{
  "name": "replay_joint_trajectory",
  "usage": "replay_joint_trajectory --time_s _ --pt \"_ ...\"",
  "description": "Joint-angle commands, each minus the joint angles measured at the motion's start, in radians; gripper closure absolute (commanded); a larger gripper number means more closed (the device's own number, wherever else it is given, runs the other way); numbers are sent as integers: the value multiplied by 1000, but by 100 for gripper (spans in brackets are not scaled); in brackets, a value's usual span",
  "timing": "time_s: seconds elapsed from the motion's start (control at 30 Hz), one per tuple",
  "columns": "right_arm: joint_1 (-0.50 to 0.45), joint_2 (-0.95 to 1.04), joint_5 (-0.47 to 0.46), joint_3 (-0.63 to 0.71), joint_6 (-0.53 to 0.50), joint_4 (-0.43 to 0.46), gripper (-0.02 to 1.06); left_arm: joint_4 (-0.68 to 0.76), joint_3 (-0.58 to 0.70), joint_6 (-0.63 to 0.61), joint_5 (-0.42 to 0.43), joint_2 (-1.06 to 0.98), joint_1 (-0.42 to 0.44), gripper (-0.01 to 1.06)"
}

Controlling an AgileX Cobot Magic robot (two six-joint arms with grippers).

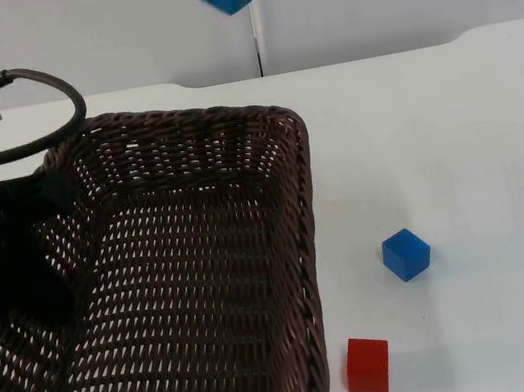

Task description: Pick up the basket with the left hand and place the largest block into the basket with the right hand.

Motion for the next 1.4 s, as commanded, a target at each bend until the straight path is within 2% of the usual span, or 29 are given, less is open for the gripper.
replay_joint_trajectory --time_s 0.0,0.47,0.83,1.3,1.37 --pt "19 -8 -3 -4 -9 4 105 -13 -3 0 3 -17 -6 105" --pt "19 73 20 -2 -9 54 105 -17 -3 0 18 -17 -6 105" --pt "27 211 -31 -2 -11 86 105 -20 -3 0 8 -17 -6 105" --pt "126 335 -89 -2 -46 81 105 -20 -3 0 1 -17 -6 105" --pt "131 335 -89 -2 -46 81 101 -20 -3 0 1 -17 -6 105"
